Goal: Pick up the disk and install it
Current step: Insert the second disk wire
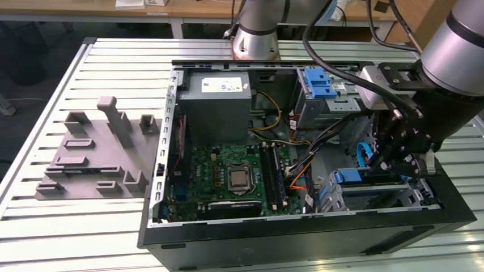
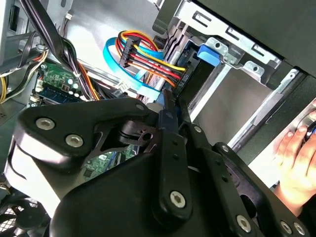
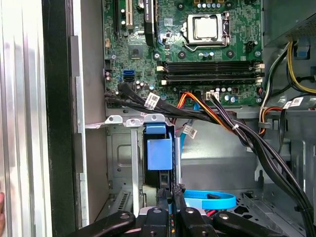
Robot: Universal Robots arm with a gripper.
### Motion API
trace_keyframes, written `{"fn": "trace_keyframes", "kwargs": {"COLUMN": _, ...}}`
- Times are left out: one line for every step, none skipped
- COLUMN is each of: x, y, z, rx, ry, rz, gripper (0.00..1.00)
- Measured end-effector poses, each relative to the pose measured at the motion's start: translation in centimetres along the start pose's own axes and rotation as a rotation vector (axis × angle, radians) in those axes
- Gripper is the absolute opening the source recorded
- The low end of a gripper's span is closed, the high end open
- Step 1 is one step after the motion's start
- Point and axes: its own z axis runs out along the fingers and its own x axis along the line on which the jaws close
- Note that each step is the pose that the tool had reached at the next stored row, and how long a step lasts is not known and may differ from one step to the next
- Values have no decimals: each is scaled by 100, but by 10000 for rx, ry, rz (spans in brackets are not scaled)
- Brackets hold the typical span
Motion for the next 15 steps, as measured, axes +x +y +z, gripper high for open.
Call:
{"fn": "trace_keyframes", "kwargs": {"x": 0, "y": 0, "z": 2, "rx": 0, "ry": -1, "rz": -1, "gripper": 16}}
{"fn": "trace_keyframes", "kwargs": {"x": 0, "y": -1, "z": 4, "rx": 0, "ry": -1, "rz": -1, "gripper": 16}}
{"fn": "trace_keyframes", "kwargs": {"x": 0, "y": 0, "z": 6, "rx": 0, "ry": -1, "rz": -1, "gripper": 16}}
{"fn": "trace_keyframes", "kwargs": {"x": 0, "y": 0, "z": 9, "rx": 0, "ry": -1, "rz": -1, "gripper": 16}}
{"fn": "trace_keyframes", "kwargs": {"x": 0, "y": 0, "z": 12, "rx": 0, "ry": 0, "rz": -1, "gripper": 16}}
{"fn": "trace_keyframes", "kwargs": {"x": 0, "y": 0, "z": 16, "rx": 0, "ry": -4, "rz": -1, "gripper": 16}}
{"fn": "trace_keyframes", "kwargs": {"x": 0, "y": 0, "z": 19, "rx": 0, "ry": -3, "rz": -1, "gripper": 16}}
{"fn": "trace_keyframes", "kwargs": {"x": 0, "y": 0, "z": 21, "rx": 0, "ry": -1, "rz": -2, "gripper": 16}}
{"fn": "trace_keyframes", "kwargs": {"x": 0, "y": 0, "z": 23, "rx": 0, "ry": -1, "rz": -1, "gripper": 16}}
{"fn": "trace_keyframes", "kwargs": {"x": 0, "y": 0, "z": 26, "rx": 0, "ry": -2, "rz": -1, "gripper": 16}}
{"fn": "trace_keyframes", "kwargs": {"x": 0, "y": 0, "z": 30, "rx": 0, "ry": -2, "rz": -1, "gripper": 16}}
{"fn": "trace_keyframes", "kwargs": {"x": 0, "y": 0, "z": 34, "rx": 0, "ry": -1, "rz": -1, "gripper": 16}}
{"fn": "trace_keyframes", "kwargs": {"x": 0, "y": 0, "z": 38, "rx": 0, "ry": 1, "rz": -1, "gripper": 16}}
{"fn": "trace_keyframes", "kwargs": {"x": 0, "y": 0, "z": 42, "rx": 0, "ry": 2, "rz": -1, "gripper": 16}}
{"fn": "trace_keyframes", "kwargs": {"x": 0, "y": 0, "z": 46, "rx": 0, "ry": 2, "rz": -1, "gripper": 16}}
